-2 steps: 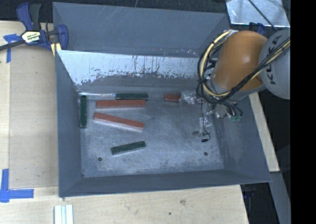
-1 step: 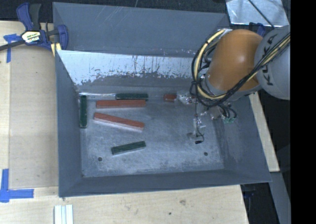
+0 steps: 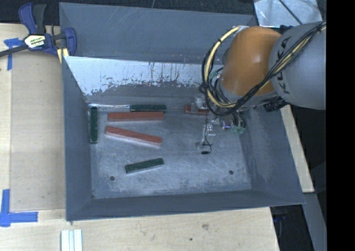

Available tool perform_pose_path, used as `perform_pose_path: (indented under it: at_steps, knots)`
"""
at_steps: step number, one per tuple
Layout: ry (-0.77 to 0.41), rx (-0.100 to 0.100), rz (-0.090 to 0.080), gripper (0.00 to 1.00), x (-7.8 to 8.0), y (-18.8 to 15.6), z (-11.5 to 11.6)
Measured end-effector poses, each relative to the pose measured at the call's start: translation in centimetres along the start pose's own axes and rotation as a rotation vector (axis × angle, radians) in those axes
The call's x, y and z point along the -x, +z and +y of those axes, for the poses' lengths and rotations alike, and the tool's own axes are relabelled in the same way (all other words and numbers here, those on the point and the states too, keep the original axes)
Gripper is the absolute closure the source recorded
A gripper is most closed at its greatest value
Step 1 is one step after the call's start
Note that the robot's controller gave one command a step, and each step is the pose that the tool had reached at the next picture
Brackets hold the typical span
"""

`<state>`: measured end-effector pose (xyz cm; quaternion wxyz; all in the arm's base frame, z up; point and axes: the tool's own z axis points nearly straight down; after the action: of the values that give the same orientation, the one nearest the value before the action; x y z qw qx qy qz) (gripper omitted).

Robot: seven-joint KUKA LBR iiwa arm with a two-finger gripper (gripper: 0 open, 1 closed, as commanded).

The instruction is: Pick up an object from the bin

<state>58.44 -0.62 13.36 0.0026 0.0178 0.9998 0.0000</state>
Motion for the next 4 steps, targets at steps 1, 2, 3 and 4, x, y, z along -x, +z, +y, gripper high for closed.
perform_pose_path:
  at_steps: [1, 2, 3, 4]
  knots:
    - [-0.251, 0.000, 0.001, 0.00, 0.9, 2.6, 1.2]
    - [-0.408, 0.000, 0.001, 0.00, 1.3, 3.4, 2.9]
    - [-0.213, 0.000, 0.001, 0.00, 1.2, 2.9, 8.1]
    - [-0.289, 0.002, 0.002, 0.00, 1.0, 4.3, 11.8]
